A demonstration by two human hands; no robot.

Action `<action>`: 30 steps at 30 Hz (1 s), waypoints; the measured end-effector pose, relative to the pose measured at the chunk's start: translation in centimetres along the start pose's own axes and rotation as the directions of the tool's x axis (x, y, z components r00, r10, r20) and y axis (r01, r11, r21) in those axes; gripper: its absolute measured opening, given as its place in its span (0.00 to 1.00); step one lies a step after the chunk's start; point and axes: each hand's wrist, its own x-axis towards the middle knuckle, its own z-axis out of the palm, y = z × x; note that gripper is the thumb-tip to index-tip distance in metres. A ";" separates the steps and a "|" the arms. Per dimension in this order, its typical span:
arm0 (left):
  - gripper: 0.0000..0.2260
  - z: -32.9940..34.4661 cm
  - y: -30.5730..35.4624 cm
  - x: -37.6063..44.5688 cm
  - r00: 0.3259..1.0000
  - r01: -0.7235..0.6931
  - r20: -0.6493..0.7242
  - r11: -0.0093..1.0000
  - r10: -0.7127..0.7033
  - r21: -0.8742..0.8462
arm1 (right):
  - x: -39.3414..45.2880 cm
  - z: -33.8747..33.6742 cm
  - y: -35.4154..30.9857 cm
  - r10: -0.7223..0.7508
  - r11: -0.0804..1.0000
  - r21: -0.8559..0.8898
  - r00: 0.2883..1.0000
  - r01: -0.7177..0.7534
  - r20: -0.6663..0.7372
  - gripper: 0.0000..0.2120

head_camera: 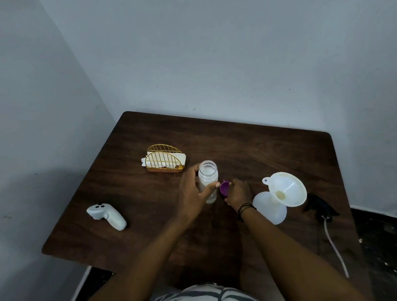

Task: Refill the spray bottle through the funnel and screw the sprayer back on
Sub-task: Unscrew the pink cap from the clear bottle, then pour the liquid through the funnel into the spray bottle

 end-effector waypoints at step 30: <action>0.28 0.0 8.8 -4.2 0.893 -0.435 0.022 0.877 0.449 -0.204 | -17.2 -7.7 0.6 -0.518 0.661 0.156 0.596 0.734 -0.613 0.23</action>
